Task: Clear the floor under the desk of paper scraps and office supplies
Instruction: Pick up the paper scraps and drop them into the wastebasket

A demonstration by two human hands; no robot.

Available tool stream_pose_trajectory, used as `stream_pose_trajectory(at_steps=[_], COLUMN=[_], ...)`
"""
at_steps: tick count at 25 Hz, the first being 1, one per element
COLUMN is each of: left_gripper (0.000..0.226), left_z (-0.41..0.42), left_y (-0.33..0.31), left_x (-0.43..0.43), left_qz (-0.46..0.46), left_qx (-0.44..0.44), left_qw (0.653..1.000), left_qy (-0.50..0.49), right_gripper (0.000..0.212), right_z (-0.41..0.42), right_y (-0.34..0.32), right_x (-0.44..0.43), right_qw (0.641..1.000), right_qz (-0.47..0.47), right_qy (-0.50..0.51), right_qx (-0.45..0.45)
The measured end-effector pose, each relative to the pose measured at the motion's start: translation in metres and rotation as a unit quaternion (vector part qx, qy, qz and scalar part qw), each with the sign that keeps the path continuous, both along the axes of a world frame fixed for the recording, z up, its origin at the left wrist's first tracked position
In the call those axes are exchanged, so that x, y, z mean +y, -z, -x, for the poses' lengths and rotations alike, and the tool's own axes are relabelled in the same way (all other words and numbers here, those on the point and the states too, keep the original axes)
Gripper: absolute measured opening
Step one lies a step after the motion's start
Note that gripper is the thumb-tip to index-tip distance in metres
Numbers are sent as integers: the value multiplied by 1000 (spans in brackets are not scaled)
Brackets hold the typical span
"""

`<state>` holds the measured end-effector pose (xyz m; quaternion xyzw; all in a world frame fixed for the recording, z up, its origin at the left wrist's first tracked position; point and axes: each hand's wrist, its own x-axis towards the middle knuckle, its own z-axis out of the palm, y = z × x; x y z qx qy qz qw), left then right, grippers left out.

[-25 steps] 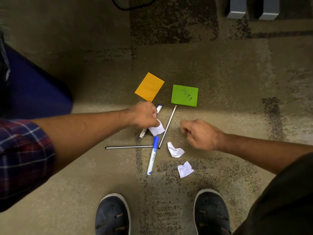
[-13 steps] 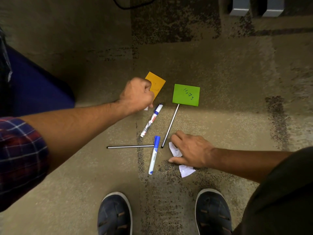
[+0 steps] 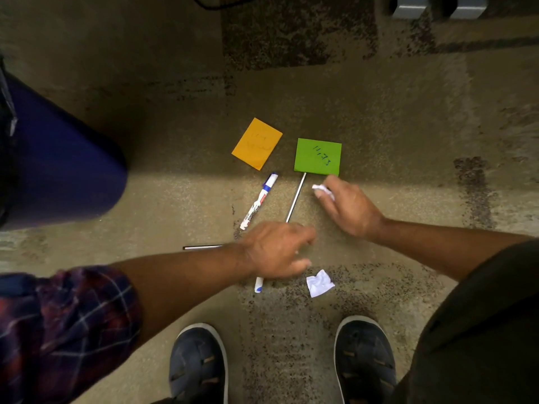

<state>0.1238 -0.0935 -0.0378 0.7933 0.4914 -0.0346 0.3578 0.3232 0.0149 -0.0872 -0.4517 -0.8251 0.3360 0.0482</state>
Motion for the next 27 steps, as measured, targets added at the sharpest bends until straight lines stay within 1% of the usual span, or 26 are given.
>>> stream_pose_trajectory(at_steps=[1,2,3,5,7,8,10,11,14,16,18,21,23,24,26,27], left_gripper=[46,52,51,47,51,46,25,18,18,20,20,21,19,23,37,38], left_z=[-10,-21,-31,-48,-56,-58,-59,-59,-50,-37,-19,17,44,59,81,94], left_y=[4,8,12,18,24,27,31,32,29,21,4,-42,-77,-94,-129,-148], left_x=[-6,-11,-16,-24,-25,-25,-25,-25,-16,3,35,90,119,132,149,154], left_qz=[34,51,52,41,42,34,5,5,30,7,-23,-78,-132,-156,-162,-156], left_qx=[5,10,9,16,32,34,24,10,-43,-59,-51,-59,-62,-60,-70,-93], left_qw=[998,994,991,991,990,990,990,990,990,994,998,992,975,960,925,907], left_qy=[54,97,120,128,132,136,142,144,130,95,34,-85,-169,-224,-335,-380], right_gripper=[23,23,23,24,24,24,24,24,28,32,34,30,30,30,30,29], right_z=[-3,-5,-6,-7,-7,-8,-11,-13,-10,-1,15,52,78,92,119,136], right_y=[-1,-1,-1,-2,-3,-4,-7,-10,-23,-35,-49,-79,-103,-117,-142,-158], right_x=[9,15,19,23,22,21,21,22,31,42,54,76,90,98,107,110], right_qw=[1000,1000,1000,999,999,999,998,998,997,994,985,948,924,911,887,883], right_qz=[6,16,26,39,45,48,53,54,70,90,128,187,198,206,226,229], right_qy=[5,5,2,-3,-4,-4,-5,-8,-1,28,75,185,232,244,248,236], right_qx=[6,11,15,18,21,25,25,22,28,50,91,181,229,261,317,335])
